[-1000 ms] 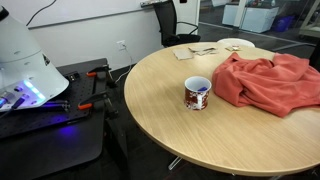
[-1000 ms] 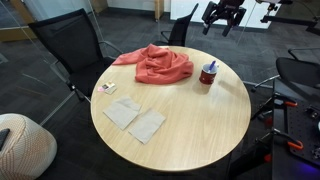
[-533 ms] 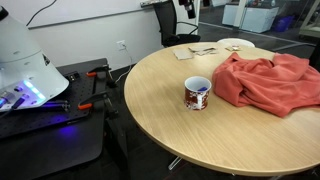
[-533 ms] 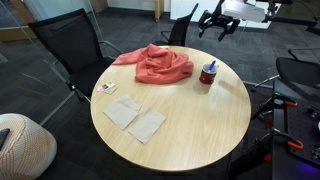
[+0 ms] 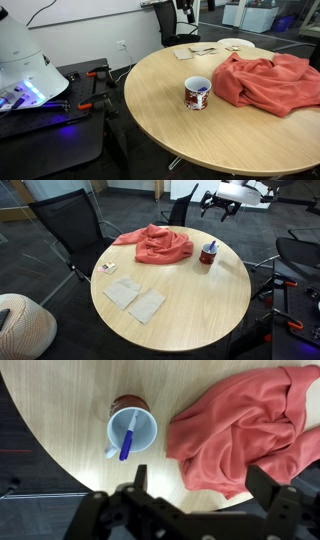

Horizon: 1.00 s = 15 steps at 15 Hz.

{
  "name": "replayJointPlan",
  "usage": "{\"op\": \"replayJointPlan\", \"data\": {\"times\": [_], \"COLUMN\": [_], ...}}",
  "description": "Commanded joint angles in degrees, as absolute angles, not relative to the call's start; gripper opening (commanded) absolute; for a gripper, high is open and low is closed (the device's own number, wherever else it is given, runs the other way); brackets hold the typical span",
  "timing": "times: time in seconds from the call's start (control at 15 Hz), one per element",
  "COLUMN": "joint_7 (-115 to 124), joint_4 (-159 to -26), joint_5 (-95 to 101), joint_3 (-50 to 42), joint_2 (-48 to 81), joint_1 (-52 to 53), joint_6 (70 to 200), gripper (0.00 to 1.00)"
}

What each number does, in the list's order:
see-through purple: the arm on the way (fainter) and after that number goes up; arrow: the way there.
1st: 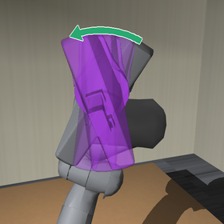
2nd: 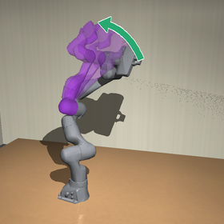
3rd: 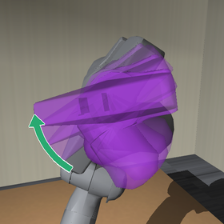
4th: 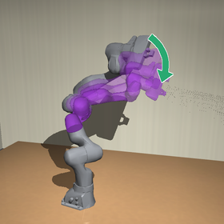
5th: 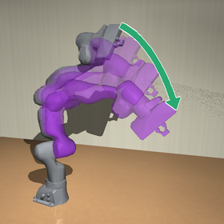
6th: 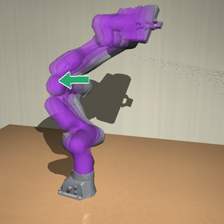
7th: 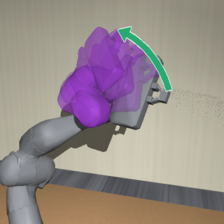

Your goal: Pick the marker in the cup and put it on the table

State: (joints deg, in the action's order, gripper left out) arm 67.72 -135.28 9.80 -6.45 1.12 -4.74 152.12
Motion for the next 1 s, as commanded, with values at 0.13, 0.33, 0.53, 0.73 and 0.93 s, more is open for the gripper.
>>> {"op": "replayJointPlan", "data": {"times": [0.13, 0.33, 0.53, 0.73, 0.93], "joint_7": [92.2, 105.5, 116.3, 122.2, 121.8], "joint_4": [-134.6, -134.1, -133.8, -133.3, -132.9], "joint_5": [22.9, 31.2, 38.2, 40.0, 39.1], "joint_3": [-7.6, -7.3, -6.7, -6.0, -6.0], "joint_2": [2.1, 2.5, 3.0, 4.2, 6.2], "joint_1": [-4.3, -3.6, -2.9, -2.6, -2.6], "joint_6": [149.4, 146.7, 142.3, 138.0, 136.8], "gripper": [1.00, 1.00, 1.00, 1.00, 1.00]}}
